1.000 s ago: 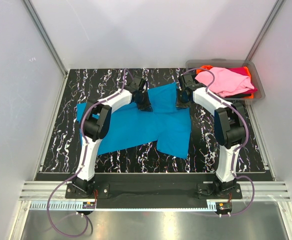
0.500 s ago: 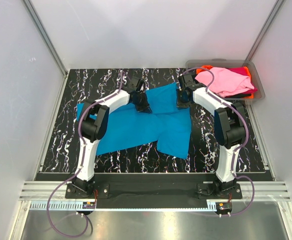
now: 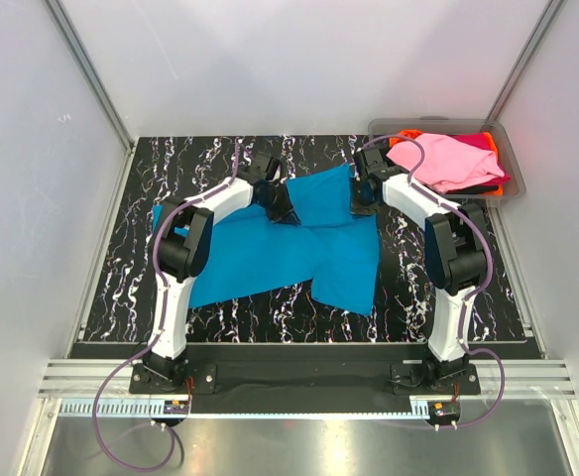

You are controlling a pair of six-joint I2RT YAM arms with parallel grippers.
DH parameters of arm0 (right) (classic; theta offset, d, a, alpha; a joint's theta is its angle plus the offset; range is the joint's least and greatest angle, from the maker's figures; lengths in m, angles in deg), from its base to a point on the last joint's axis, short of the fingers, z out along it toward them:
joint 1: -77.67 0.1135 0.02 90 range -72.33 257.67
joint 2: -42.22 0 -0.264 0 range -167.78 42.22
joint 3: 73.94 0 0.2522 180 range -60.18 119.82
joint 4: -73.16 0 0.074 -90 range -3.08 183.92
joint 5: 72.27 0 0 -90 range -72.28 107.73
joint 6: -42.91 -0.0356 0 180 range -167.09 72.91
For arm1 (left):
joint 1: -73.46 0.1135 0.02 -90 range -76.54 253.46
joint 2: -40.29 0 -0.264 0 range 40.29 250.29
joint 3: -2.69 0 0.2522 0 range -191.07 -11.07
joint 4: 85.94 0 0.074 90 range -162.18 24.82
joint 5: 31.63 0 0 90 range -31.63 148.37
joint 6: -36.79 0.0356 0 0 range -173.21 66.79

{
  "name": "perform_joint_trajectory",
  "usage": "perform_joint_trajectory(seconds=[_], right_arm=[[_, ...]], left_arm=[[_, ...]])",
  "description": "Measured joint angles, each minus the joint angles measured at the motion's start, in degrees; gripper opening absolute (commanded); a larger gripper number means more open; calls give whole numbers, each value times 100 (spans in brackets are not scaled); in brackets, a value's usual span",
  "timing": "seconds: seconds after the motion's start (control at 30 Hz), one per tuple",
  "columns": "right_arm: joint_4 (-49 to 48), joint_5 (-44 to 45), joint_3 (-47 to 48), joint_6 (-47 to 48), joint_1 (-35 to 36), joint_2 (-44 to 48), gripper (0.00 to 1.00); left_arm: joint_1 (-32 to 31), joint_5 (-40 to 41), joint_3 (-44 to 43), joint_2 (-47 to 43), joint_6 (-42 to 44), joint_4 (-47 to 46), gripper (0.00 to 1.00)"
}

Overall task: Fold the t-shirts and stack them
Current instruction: Fold the tshirt

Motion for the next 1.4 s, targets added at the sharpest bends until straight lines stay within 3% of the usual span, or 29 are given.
perform_joint_trajectory(seconds=[0.13, 0.27, 0.37, 0.4, 0.5, 0.67, 0.9, 1.1, 1.4], right_arm=[[2, -2, -131, -94, 0, 0, 0], [31, 2, -234, -227, 0, 0, 0], [107, 68, -236, -269, 0, 0, 9], [140, 111, -229, -271, 0, 0, 20], [426, 256, -55, -221, 0, -2, 30], [608, 413, 831, -192, 0, -129, 45], [573, 514, 2463, -238, 17, -1040, 51], [616, 702, 3582, -240, 74, -2055, 54], [627, 855, 4669, -116, 90, -3016, 54]], left_arm=[[-2, -15, 50, 0, 2, 4, 6], [-2, -22, 96, 0, 50, 9, 18], [0, -20, 105, 0, 127, 11, 29], [7, -15, 107, -4, 166, 15, 32], [31, 76, 262, -179, 363, 74, 40], [334, 348, 743, -1119, 809, 321, 41], [1851, 872, 1333, -2385, 1259, 271, 40], [2892, 1224, 1565, -2151, 1373, 310, 40], [3475, 1491, 1572, -1541, 1300, 286, 40]])
